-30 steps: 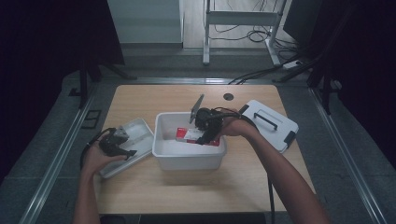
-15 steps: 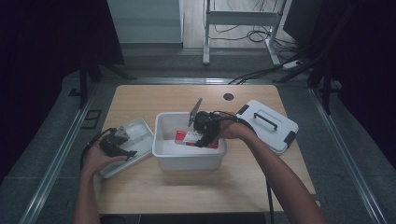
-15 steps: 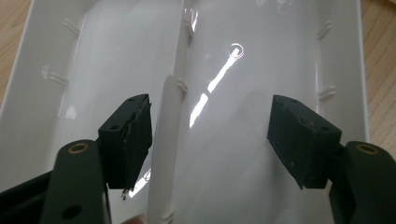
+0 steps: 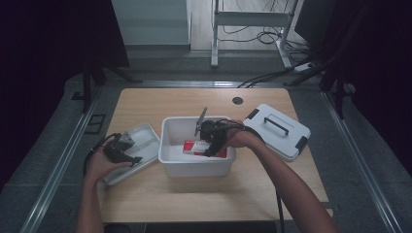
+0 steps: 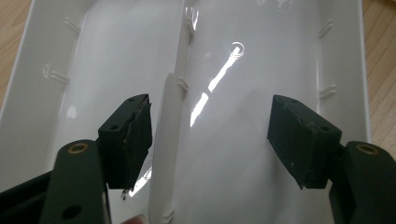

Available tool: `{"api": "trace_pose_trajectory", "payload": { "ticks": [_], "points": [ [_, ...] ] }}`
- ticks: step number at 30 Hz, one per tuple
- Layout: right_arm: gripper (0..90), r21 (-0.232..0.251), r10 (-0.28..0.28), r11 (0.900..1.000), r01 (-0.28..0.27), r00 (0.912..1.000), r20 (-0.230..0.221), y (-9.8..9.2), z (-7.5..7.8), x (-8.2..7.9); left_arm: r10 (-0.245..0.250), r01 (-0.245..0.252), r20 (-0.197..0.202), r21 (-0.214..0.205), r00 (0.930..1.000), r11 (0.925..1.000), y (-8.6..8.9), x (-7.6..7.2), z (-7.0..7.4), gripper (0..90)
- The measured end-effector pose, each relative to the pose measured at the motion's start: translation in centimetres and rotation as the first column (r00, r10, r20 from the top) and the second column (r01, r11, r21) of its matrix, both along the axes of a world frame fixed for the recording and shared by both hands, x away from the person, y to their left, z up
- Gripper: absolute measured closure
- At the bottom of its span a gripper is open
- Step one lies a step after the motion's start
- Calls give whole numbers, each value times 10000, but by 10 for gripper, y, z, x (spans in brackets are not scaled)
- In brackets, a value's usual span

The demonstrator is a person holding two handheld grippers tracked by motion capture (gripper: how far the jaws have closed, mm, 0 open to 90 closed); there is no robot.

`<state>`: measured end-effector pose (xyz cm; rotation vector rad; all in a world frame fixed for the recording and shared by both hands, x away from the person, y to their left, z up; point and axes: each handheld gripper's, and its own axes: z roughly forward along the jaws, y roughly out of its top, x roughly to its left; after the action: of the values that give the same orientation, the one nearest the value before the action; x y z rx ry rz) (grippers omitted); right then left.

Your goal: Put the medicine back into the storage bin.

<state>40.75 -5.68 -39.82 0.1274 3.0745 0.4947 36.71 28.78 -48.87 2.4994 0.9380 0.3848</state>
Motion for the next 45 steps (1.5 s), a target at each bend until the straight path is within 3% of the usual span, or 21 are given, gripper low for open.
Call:
{"api": "trace_pose_trajectory", "payload": {
  "ticks": [45],
  "points": [
    [504, -890, 110, 9959, -136, 9995, -298, 3, -20, -1, -48, 48, -112, -15, 9999, 10000, -1, 1, -3, 308]
  ]
}}
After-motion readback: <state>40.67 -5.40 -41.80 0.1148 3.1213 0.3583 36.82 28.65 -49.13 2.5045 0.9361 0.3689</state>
